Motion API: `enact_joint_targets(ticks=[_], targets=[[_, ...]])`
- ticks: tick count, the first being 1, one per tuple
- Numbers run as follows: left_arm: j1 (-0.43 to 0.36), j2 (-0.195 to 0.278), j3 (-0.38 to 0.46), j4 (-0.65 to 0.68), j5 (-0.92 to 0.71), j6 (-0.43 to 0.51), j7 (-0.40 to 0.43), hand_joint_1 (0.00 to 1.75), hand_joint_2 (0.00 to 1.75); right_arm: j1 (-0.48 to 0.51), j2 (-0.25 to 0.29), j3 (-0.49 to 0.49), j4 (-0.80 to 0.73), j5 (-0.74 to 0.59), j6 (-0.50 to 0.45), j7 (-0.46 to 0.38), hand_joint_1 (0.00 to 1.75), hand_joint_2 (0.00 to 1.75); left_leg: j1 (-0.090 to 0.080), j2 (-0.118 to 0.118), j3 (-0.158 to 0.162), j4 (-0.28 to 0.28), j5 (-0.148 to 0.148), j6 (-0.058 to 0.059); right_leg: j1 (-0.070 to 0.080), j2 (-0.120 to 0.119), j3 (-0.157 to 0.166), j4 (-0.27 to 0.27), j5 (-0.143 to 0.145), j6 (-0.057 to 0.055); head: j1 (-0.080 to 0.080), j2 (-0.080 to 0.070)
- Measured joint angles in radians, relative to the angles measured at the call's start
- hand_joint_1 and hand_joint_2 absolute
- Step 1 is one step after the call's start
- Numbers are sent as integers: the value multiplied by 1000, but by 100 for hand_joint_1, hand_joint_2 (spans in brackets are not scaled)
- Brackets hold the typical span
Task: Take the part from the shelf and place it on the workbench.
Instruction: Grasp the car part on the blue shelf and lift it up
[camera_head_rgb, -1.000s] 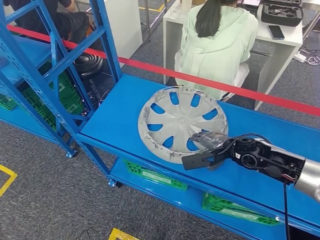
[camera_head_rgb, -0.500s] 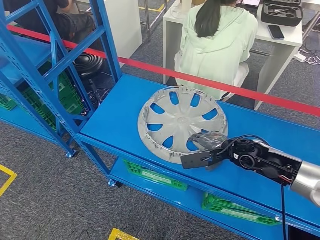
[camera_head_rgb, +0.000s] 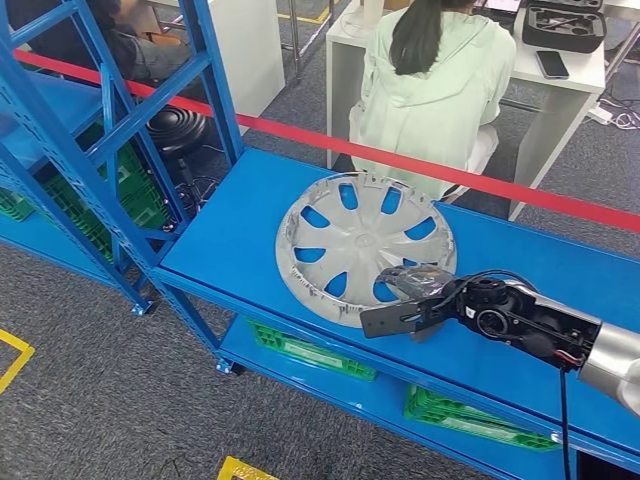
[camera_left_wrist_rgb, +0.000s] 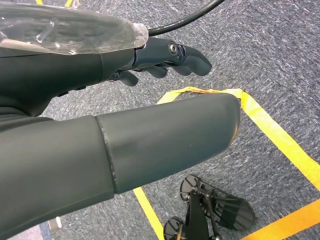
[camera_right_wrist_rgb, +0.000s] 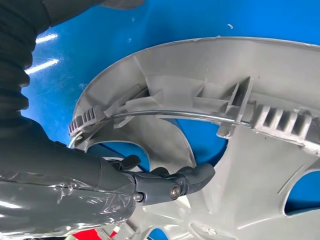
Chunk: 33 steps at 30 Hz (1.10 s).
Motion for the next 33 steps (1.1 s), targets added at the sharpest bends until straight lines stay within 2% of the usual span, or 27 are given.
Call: enact_joint_targets(ticks=[21, 28, 33], targets=[[0, -2, -1, 0, -6, -1, 0, 0, 0, 18, 15, -29, 15, -55, -11, -18, 0, 175, 0, 0, 0, 0, 0, 0, 0, 0, 0, 0, 0, 0, 0, 0], [-2, -6, -2, 0, -15, -2, -1, 0, 0, 15, 62, -38, 50, -55, -35, -101, 0, 175, 0, 0, 0, 0, 0, 0, 0, 0, 0, 0, 0, 0, 0, 0], [-2, -8, -2, 0, -15, -2, -1, 0, 0, 15, 92, -38, 77, -55, -44, -118, 0, 175, 0, -1, 0, 0, 0, 0, 0, -1, 0, 0, 0, 0, 0, 0]])
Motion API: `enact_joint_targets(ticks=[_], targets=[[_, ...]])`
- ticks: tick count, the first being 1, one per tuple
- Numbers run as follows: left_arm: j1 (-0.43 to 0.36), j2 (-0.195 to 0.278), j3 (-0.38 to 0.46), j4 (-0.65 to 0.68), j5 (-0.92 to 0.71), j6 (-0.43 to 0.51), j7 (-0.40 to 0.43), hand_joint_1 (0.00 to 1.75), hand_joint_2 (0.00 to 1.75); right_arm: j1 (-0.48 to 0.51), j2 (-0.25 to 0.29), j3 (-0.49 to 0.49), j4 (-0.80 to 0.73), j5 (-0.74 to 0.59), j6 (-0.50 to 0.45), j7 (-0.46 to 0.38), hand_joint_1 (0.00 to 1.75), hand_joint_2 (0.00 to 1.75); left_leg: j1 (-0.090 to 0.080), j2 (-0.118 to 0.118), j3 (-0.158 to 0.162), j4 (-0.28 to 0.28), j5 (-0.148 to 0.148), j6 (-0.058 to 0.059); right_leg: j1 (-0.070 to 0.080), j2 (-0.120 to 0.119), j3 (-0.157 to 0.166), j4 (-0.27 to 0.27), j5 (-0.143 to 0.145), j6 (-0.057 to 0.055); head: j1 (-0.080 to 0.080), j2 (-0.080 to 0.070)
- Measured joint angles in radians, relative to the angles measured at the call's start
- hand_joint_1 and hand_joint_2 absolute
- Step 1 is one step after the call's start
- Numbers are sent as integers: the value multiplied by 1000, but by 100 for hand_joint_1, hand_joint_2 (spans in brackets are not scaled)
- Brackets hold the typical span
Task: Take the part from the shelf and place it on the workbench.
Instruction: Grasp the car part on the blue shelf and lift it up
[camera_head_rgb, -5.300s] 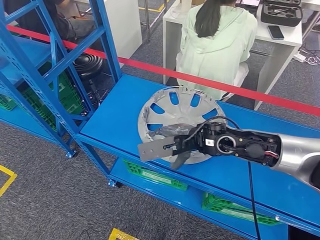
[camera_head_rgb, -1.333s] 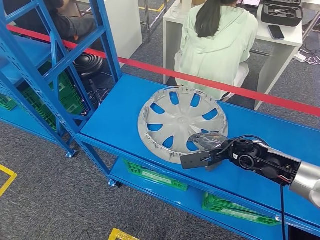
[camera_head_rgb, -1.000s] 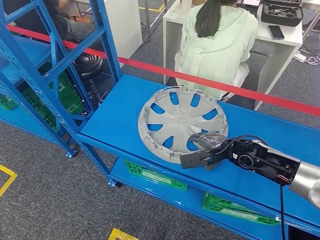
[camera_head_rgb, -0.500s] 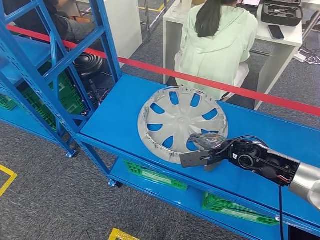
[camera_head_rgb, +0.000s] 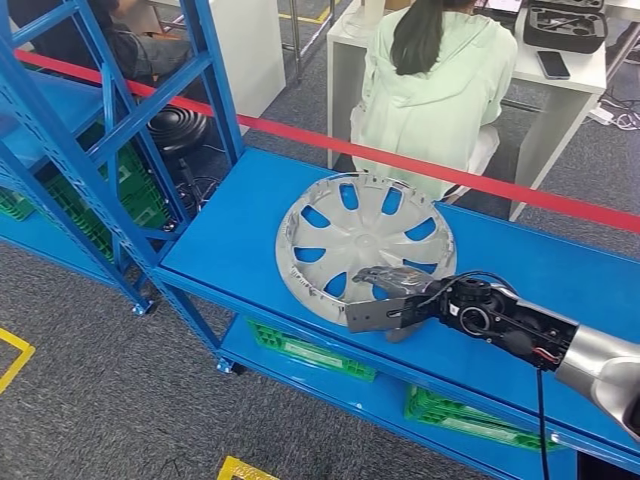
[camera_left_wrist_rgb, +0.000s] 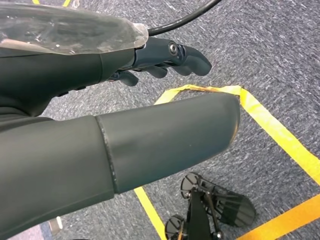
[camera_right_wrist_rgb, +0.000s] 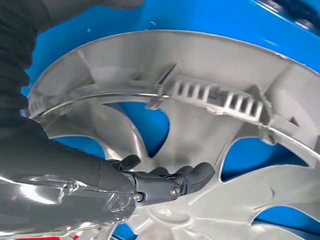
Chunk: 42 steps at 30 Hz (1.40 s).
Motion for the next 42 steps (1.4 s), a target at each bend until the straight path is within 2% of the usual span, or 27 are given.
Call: enact_joint_targets(ticks=[1, 4, 8, 13, 16, 20, 21, 27, 42], targets=[[0, 0, 0, 0, 0, 0, 0, 0, 0, 0, 3, 0, 4, 0, 0, -1, 4, 175, 0, 0, 0, 0, 0, 0, 0, 0, 0, 0, 0, 0, 0, 0], [0, 0, 0, 0, 0, 0, 0, 0, 0, 0, 13, 0, 16, 0, 0, -2, 38, 175, 0, 0, 0, 0, 0, 0, 0, 0, 0, 0, 0, 0, 0, 0], [0, 0, 0, 0, 0, 0, 0, 0, 0, -1, 22, 0, 27, -8, 0, -3, 28, 175, 0, 0, 0, 0, 0, 0, 0, 0, 0, 0, 0, 0, 0, 0], [0, 0, 0, 0, 0, 0, 0, 0, 0, -2, 27, -2, 36, -11, -3, -3, 41, 175, 0, 0, 0, 0, 0, 0, 0, 0, 0, 0, 0, 0, 0, 0], [0, 0, 0, 0, -1, 0, 0, 0, 0, -3, 27, -2, 37, -11, -3, -2, 59, 175, 0, 0, 1, 0, 0, 0, 0, 0, 0, 0, 0, 0, 0, 0], [0, -1, 0, 0, -2, 0, 0, 0, 0, -6, 27, -3, 40, -10, 0, 3, 169, 175, 0, 0, 1, 0, 0, 0, 0, 0, 1, 0, 0, 0, 0, 0], [0, -1, 0, 0, -2, 0, 0, 0, 0, -7, 27, -4, 41, -10, 4, 5, 175, 175, 0, 0, 1, 0, 0, 0, 0, 0, 1, 0, 0, 0, 0, 0], [0, -1, 0, 0, 3, 0, 0, 0, 0, -15, 28, 0, 42, 6, 39, 14, 175, 175, 0, 0, 1, 0, 0, 0, 0, 1, 1, 0, 0, 0, 0, 0], [0, -5, 0, 0, 9, 3, 0, 0, 0, -25, 29, 1, 42, 1, 54, 20, 175, 175, 0, 0, 1, 0, 1, 1, 0, 0, 1, 0, 0, 0, 0, 0]])
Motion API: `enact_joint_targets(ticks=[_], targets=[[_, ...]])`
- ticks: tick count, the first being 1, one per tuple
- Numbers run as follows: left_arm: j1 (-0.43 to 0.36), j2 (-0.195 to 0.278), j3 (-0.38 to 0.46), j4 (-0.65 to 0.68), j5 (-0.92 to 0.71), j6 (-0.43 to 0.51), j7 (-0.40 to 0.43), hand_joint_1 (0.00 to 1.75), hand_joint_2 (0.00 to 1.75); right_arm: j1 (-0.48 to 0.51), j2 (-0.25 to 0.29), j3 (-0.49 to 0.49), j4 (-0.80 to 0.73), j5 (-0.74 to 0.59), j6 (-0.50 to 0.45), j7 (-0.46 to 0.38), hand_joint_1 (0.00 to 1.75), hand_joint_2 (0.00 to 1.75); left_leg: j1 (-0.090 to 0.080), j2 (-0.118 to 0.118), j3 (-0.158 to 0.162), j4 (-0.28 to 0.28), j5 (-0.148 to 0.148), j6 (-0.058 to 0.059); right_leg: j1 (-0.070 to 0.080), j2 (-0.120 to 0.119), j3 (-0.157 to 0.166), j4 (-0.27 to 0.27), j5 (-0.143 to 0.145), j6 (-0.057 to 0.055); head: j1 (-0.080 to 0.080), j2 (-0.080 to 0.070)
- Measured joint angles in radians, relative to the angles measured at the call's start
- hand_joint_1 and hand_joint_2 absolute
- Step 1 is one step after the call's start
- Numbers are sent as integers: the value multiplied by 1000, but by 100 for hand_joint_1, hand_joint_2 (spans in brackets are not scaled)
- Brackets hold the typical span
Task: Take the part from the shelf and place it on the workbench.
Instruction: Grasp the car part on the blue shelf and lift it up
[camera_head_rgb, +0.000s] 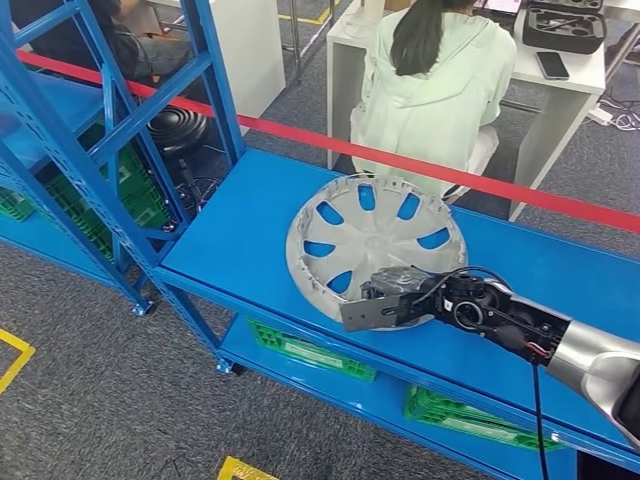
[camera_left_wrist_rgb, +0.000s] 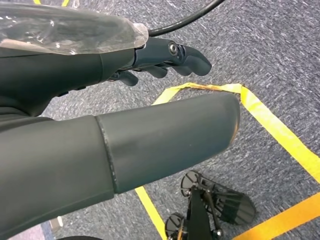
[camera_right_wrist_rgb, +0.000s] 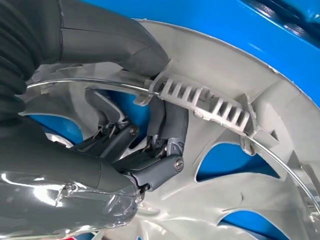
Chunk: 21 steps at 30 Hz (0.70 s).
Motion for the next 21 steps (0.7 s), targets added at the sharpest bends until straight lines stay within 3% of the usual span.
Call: enact_joint_targets(ticks=[14, 21], targets=[[0, -4, 0, 0, 6, 1, 0, 0, 0, -9, 3, 7, 2, -7, 5, -8, 175, 175, 0, 0, 0, 0, 0, 0, 0, 0, 0, 0, 0, 0, 0, 0], [0, -4, 0, 0, 5, 1, 0, 0, 0, -9, 3, -18, 13, -152, -42, -46, 175, 175, 0, -1, 0, 0, 0, 0, 0, 0, 0, 0, 0, 0, 0, 0]])
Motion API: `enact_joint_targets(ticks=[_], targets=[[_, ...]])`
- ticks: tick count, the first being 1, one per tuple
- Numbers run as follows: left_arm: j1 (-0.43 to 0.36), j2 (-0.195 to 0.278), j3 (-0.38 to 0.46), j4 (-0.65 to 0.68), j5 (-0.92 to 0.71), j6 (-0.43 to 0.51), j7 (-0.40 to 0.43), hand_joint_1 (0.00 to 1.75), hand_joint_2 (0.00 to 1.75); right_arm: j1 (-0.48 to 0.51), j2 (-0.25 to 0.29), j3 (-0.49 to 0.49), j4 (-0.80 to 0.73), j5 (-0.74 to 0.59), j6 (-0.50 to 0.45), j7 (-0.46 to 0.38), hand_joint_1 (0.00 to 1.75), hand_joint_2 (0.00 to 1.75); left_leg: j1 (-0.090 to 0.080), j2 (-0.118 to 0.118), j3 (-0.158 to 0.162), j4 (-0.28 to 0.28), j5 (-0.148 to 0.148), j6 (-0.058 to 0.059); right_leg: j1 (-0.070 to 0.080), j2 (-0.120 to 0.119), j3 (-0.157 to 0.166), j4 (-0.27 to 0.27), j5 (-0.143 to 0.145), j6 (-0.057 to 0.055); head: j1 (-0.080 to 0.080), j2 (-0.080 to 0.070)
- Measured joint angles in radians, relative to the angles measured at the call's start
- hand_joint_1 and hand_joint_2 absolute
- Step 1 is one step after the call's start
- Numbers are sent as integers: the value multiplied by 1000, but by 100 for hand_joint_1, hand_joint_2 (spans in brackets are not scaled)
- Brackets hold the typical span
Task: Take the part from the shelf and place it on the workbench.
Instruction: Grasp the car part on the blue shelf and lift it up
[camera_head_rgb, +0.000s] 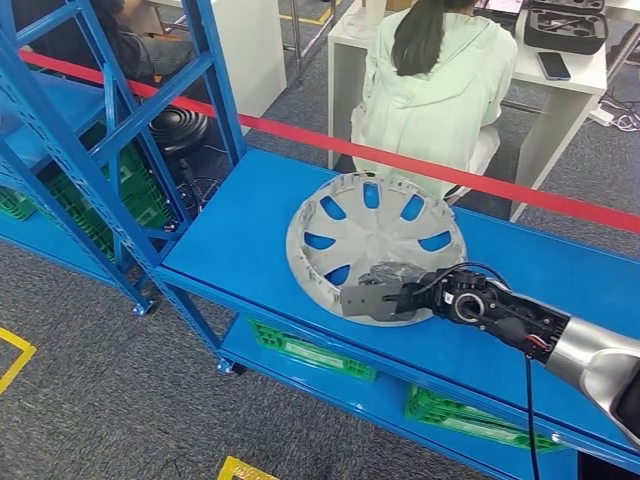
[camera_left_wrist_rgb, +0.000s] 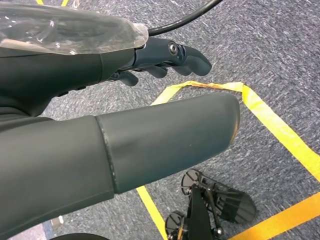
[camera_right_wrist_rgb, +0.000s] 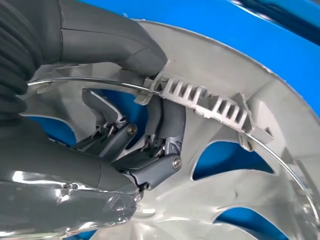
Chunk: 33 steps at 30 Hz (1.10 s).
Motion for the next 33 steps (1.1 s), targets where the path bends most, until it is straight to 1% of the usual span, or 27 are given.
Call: enact_joint_targets(ticks=[8, 11, 20, 24, 28, 33], targets=[[0, 0, 0, 0, 0, 0, 0, 0, 0, 5, 2, -81, 17, -254, -41, -86, 175, 175, 0, 0, 0, 0, 0, 0, 0, 0, 0, 0, 0, 0, 0, 0], [0, 0, 0, 0, 1, 0, 0, 0, 0, 5, 3, -113, 16, -318, -58, -104, 175, 175, 0, 0, 0, 0, 0, 0, 0, 0, 0, 0, 0, 0, 1, 0], [0, -1, 0, 0, 3, 0, 0, 0, 0, 2, 10, -175, 11, -348, -75, -124, 175, 175, 0, 0, 0, 0, 0, 0, 0, 0, 0, 0, 0, 0, 0, 0], [0, -1, 0, 0, 6, 2, 0, 0, 0, -1, 15, -191, 10, -365, -82, -148, 175, 175, 0, 0, -1, 0, 0, 0, 0, 0, 0, 0, 0, 0, 1, 0], [0, -1, 0, 0, 14, 9, 0, 0, 0, -10, 31, -202, 9, -398, -78, -184, 175, 175, 0, 0, -1, 0, 0, 0, 0, 0, 0, 0, 0, 0, 0, 0], [0, -2, 0, 0, 17, 13, 0, 0, 0, -21, 52, -208, 11, -404, -74, -193, 175, 175, 0, 0, -1, 0, 0, 0, 0, 0, -1, 0, 0, 0, 0, 0]])
